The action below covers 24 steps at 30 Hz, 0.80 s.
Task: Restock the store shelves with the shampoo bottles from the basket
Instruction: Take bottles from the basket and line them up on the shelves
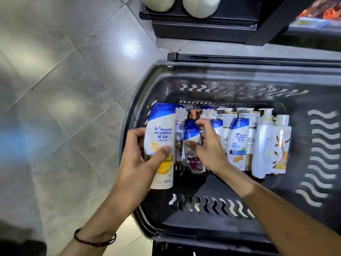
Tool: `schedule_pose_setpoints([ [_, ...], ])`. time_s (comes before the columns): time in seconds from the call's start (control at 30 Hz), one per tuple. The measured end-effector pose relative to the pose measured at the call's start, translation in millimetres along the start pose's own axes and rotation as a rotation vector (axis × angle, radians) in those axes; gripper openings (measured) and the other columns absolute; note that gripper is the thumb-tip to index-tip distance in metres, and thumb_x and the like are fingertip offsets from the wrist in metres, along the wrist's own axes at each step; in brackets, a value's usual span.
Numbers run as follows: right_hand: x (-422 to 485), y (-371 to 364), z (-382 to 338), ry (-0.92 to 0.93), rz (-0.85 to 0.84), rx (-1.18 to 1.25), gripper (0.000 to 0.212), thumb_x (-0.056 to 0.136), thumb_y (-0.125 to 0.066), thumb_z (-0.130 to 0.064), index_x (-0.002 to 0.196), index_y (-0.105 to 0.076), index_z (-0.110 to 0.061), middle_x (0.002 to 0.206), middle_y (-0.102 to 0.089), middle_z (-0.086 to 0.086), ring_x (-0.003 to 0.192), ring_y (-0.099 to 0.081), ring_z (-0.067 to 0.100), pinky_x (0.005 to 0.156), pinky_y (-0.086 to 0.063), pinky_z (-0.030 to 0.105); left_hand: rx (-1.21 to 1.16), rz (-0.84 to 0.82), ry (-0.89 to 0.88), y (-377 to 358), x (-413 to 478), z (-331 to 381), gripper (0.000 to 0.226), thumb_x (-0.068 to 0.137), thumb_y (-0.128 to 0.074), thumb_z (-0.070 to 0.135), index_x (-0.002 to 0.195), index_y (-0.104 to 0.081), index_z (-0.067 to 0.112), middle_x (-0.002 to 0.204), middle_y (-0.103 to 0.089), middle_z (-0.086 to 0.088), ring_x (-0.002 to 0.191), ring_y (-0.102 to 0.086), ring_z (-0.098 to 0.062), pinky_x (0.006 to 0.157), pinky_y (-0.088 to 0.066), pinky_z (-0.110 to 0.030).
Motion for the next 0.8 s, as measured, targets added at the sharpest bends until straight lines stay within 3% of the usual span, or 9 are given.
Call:
schedule_pose_setpoints([
  [0.07, -0.3, 1.4, 0.6, -0.161, 0.005, 0.161, 0.063, 0.082, -0.086, -0.022, 0.132, -0.047, -0.022, 0.113, -0.057, -0.011, 0.091, -0.057, 0.002, 0.075, -0.049, 0.018, -0.014, 0.019, -0.010, 0.8, -1.5, 0.1, 0.042, 0.081, -0.078, 0.012, 0.114, -0.052, 0.017, 0.102, -0.075, -0.007, 0.087, -0.073, -0.021, 0.071, -0.062, -0.032],
  [0.17, 0.0, 19.3, 4.6, -0.190, 0.054, 0.297, 0.029, 0.079, -0.088, -0.025, 0.089, -0.062, -0.034, 0.070, -0.059, -0.024, 0.065, -0.056, -0.004, 0.065, -0.046, 0.015, -0.026, 0.001, -0.032, 1.8, -3.2, 2.5, 0.041, 0.078, -0.072, 0.017, 0.114, -0.052, 0.019, 0.099, -0.076, -0.004, 0.083, -0.073, -0.020, 0.068, -0.060, -0.030],
  [0.23, -4.6, 34.0, -2.6, -0.205, 0.071, 0.457, 0.026, 0.080, -0.086, -0.028, 0.080, -0.061, -0.036, 0.058, -0.057, -0.027, 0.058, -0.057, -0.007, 0.060, -0.045, 0.009, -0.034, -0.002, -0.029, 2.2, -8.1, 7.1, 0.041, 0.078, -0.071, 0.017, 0.114, -0.053, 0.021, 0.099, -0.076, -0.001, 0.083, -0.073, -0.019, 0.067, -0.060, -0.030],
  [0.27, -9.2, 41.6, -11.2, -0.224, 0.075, 0.550, 0.028, 0.080, -0.086, -0.031, 0.094, -0.062, -0.034, 0.063, -0.063, -0.028, 0.065, -0.065, -0.007, 0.061, -0.049, 0.008, -0.034, 0.001, -0.024, 2.8, -11.7, 11.5, 0.041, 0.077, -0.071, 0.018, 0.114, -0.054, 0.023, 0.100, -0.076, 0.000, 0.084, -0.073, -0.020, 0.068, -0.060, -0.031],
  [0.33, -18.6, 57.6, -30.8, -0.288, 0.063, 0.665, 0.075, 0.073, -0.090, -0.043, 0.135, -0.052, -0.022, 0.090, -0.077, -0.023, 0.091, -0.074, -0.001, 0.071, -0.057, 0.015, -0.025, 0.005, -0.020, 3.6, -20.5, 24.2, 0.040, 0.077, -0.071, 0.019, 0.112, -0.056, 0.030, 0.104, -0.076, -0.003, 0.085, -0.073, -0.022, 0.069, -0.060, -0.033],
  [0.4, -30.4, 76.9, -59.4, -0.302, 0.070, 0.743, 0.106, 0.062, -0.093, -0.054, 0.149, -0.043, -0.020, 0.120, -0.073, -0.006, 0.110, -0.072, 0.009, 0.087, -0.060, 0.030, -0.017, 0.006, -0.031, 3.2, -30.9, 43.9, 0.038, 0.076, -0.071, 0.021, 0.109, -0.058, 0.033, 0.105, -0.075, -0.004, 0.085, -0.073, -0.022, 0.069, -0.060, -0.033],
  [0.53, -57.6, 125.3, -130.8, -0.234, 0.088, 0.786, 0.091, 0.074, -0.087, -0.045, 0.147, -0.046, -0.009, 0.139, -0.063, 0.013, 0.123, -0.065, 0.026, 0.107, -0.050, 0.050, -0.023, 0.041, -0.075, -3.6, -60.3, 103.9, 0.042, 0.070, -0.076, 0.024, 0.106, -0.058, 0.037, 0.103, -0.076, -0.007, 0.083, -0.073, -0.028, 0.068, -0.061, -0.042],
  [0.63, -82.3, 170.1, -204.7, -0.142, 0.132, 0.671, 0.097, 0.072, -0.079, -0.059, 0.151, -0.043, -0.015, 0.148, -0.055, 0.011, 0.133, -0.055, 0.027, 0.113, -0.043, 0.051, -0.048, 0.007, -0.111, -16.4, -87.6, 163.2, 0.048, 0.068, -0.079, 0.025, 0.109, -0.058, 0.035, 0.105, -0.076, -0.008, 0.081, -0.074, -0.028, 0.065, -0.061, -0.040],
  [0.8, -134.3, 249.7, -340.2, 0.075, 0.131, 0.614, 0.057, 0.087, -0.068, -0.058, 0.132, -0.054, -0.025, 0.103, -0.073, 0.018, 0.088, -0.070, 0.032, 0.081, -0.059, 0.053, -0.038, -0.072, -0.249, -35.2, -145.0, 279.6, 0.047, 0.070, -0.076, 0.018, 0.112, -0.056, 0.023, 0.095, -0.077, -0.009, 0.071, -0.072, -0.017, 0.056, -0.057, -0.029],
])
Point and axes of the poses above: each hand's wrist, its own x-axis towards the middle knuckle, its own y-axis out of the back of the hand, z = x × y, the point moved 2 cm from there along x, towards the middle knuckle
